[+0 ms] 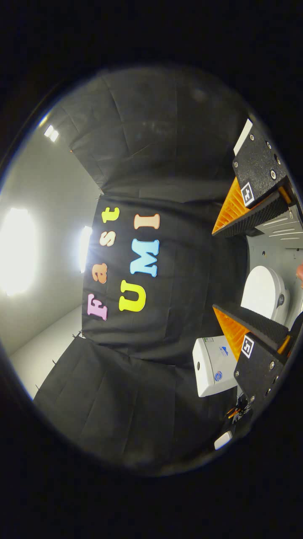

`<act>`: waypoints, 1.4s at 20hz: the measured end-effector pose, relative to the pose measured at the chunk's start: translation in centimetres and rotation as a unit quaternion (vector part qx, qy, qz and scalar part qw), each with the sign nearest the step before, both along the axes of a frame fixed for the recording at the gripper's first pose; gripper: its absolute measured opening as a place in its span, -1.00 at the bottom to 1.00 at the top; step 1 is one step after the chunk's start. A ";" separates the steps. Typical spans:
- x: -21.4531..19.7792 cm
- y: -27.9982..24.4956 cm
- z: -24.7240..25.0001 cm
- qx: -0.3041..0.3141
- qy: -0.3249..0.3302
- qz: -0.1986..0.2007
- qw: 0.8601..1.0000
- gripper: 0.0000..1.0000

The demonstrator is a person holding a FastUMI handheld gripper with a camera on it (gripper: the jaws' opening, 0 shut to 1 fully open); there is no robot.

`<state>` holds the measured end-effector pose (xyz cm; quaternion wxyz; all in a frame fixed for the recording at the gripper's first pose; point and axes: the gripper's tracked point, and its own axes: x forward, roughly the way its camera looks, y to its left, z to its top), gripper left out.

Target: Open the toilet lid.

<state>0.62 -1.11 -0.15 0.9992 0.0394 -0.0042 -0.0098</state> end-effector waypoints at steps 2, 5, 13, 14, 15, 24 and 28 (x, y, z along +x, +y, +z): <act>0.3 -0.4 0.0 0.010 -0.004 -0.006 1.000 0.89; 1.2 -0.5 -0.9 0.024 -0.002 -0.009 1.000 0.89; 4.5 0.9 -7.6 0.039 0.029 -0.013 0.999 0.89; 5.0 1.6 -9.1 0.052 0.040 -0.011 0.998 0.89; 5.5 2.1 -10.5 0.064 0.054 -0.012 0.996 0.89; 7.4 6.4 -21.3 0.190 0.139 -0.007 0.972 0.89; 7.4 8.7 -26.6 0.272 0.173 -0.003 0.947 0.94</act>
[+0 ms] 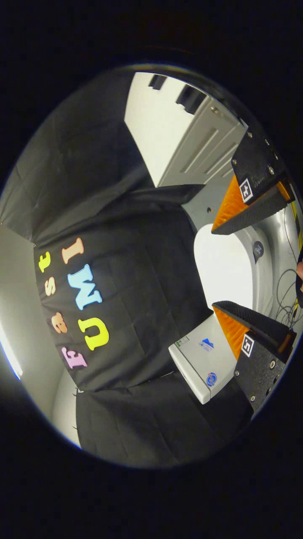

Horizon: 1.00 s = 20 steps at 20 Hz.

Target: Open the toilet lid.

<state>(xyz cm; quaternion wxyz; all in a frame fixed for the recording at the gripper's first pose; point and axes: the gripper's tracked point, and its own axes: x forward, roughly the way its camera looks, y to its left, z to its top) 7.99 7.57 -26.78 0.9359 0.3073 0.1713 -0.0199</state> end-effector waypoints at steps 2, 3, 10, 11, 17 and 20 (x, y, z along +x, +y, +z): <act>0.0 0.5 -1.8 0.020 0.009 -0.005 1.000 0.92; 0.0 0.6 -2.5 0.027 0.012 -0.009 1.000 0.92; 0.0 2.2 -10.0 0.165 0.081 -0.059 0.981 0.92; 0.0 2.0 -10.8 0.192 0.084 -0.071 0.975 0.92; 0.9 2.3 -15.0 0.304 0.076 -0.115 0.943 0.89; 1.4 3.0 -17.2 0.351 0.079 -0.134 0.923 0.89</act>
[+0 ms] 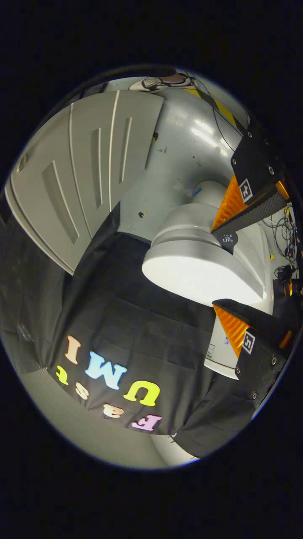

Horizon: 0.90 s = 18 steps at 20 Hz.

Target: Open the toilet lid.

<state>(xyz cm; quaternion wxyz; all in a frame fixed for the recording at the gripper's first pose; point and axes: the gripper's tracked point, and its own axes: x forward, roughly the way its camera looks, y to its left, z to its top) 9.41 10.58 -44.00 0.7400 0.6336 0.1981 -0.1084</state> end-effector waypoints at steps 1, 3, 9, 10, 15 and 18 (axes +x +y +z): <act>0.0 0.2 -0.8 0.012 0.005 -0.005 1.000 0.88; 0.1 0.5 -2.5 0.026 0.018 -0.023 0.999 0.88; 1.3 1.4 -6.1 0.082 0.022 -0.063 0.994 0.71; 1.7 1.7 -6.4 0.089 0.018 -0.065 0.994 0.67; 3.4 2.6 -6.1 0.107 -0.021 -0.062 0.992 0.19; 3.7 2.8 -6.7 0.115 -0.026 -0.060 0.991 0.02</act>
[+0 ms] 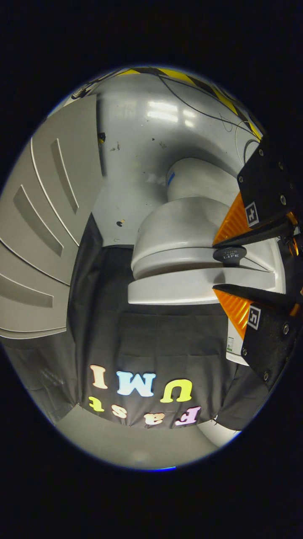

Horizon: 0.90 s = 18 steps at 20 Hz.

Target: Open the toilet lid.

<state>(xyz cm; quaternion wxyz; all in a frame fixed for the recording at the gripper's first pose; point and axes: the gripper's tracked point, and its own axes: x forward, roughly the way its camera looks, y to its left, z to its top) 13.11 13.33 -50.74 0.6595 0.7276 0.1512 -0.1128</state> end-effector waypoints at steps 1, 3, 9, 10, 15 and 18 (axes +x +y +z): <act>0.1 -0.1 -0.1 0.003 -0.004 -0.002 1.000 -0.08; 0.1 -0.1 0.0 0.015 -0.014 -0.005 1.000 -0.18; -0.1 0.5 -0.9 0.020 -0.001 0.002 1.000 -0.81; -0.1 0.5 -0.9 0.016 0.002 0.004 1.000 -0.82; -0.2 0.6 -0.8 0.006 0.001 0.009 1.000 -0.99; 0.0 0.7 -0.9 -0.005 0.001 0.013 1.000 -1.00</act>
